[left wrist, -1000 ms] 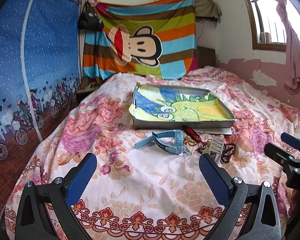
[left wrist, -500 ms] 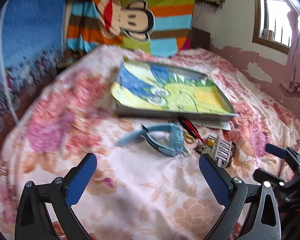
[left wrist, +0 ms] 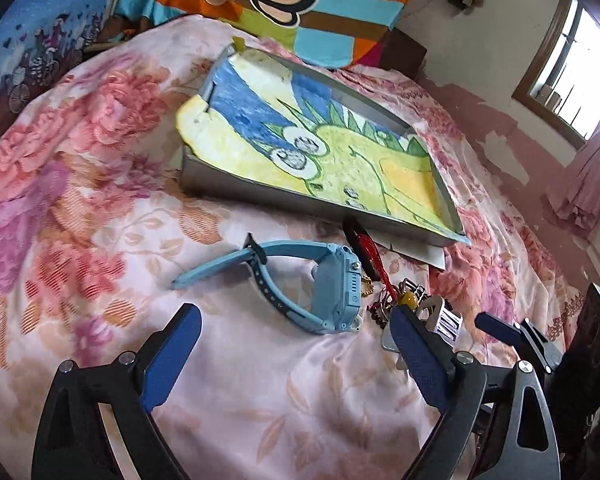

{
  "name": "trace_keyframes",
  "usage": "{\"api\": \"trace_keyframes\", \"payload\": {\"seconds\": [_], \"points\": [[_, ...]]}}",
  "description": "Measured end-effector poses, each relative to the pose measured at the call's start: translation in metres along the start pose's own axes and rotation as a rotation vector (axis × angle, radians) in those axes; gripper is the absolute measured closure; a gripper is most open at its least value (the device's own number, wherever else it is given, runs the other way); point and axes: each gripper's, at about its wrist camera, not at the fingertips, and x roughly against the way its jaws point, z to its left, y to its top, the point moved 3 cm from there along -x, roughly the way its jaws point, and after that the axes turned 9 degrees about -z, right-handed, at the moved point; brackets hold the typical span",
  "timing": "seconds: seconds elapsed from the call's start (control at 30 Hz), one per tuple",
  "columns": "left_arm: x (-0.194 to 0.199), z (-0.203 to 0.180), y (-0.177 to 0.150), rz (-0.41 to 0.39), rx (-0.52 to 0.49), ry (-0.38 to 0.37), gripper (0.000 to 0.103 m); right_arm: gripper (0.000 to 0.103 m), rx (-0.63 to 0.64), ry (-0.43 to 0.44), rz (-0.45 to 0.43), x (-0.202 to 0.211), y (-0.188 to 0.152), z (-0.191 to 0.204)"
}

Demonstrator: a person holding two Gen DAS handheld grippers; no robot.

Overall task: Organize jewelry
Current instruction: 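Grasp the blue smartwatch with the left tool while the right tool grasps the beige claw clip, then carry the watch and clip into the tray and open both tools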

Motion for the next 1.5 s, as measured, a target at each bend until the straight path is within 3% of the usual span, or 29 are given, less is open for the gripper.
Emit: {"api": "trace_keyframes", "payload": {"seconds": [0.1,0.27,0.43,0.5,0.67,0.87,1.17,1.5], "points": [[-0.012,-0.007,0.002,0.034,-0.031,-0.012,0.009,0.009,0.008,0.013,0.013,-0.005,0.003,-0.006],[-0.029,-0.006,0.004,0.082,-0.057,0.004,0.032,0.015,0.052,0.056,0.014,-0.016,0.007,-0.005],[-0.033,-0.010,0.002,0.093,-0.090,-0.003,0.043,0.020,0.094,0.109,-0.006,-0.019,0.009,0.002],[-0.032,-0.010,0.002,0.088,-0.092,-0.006,0.045,0.027,0.104,0.125,-0.010,-0.022,0.010,0.005],[-0.028,-0.010,0.000,0.086,-0.068,-0.040,0.061,0.042,0.115,0.139,-0.012,-0.023,0.009,0.008],[-0.022,-0.015,-0.004,0.079,-0.078,-0.046,0.075,0.042,0.108,0.139,-0.030,-0.022,0.008,0.006],[0.006,-0.015,-0.009,0.052,-0.059,-0.036,0.080,0.043,-0.002,0.178,-0.106,0.000,0.012,-0.005],[0.029,-0.018,0.023,-0.051,-0.027,-0.049,0.081,0.043,-0.072,0.104,-0.187,0.011,0.041,-0.027]]}}
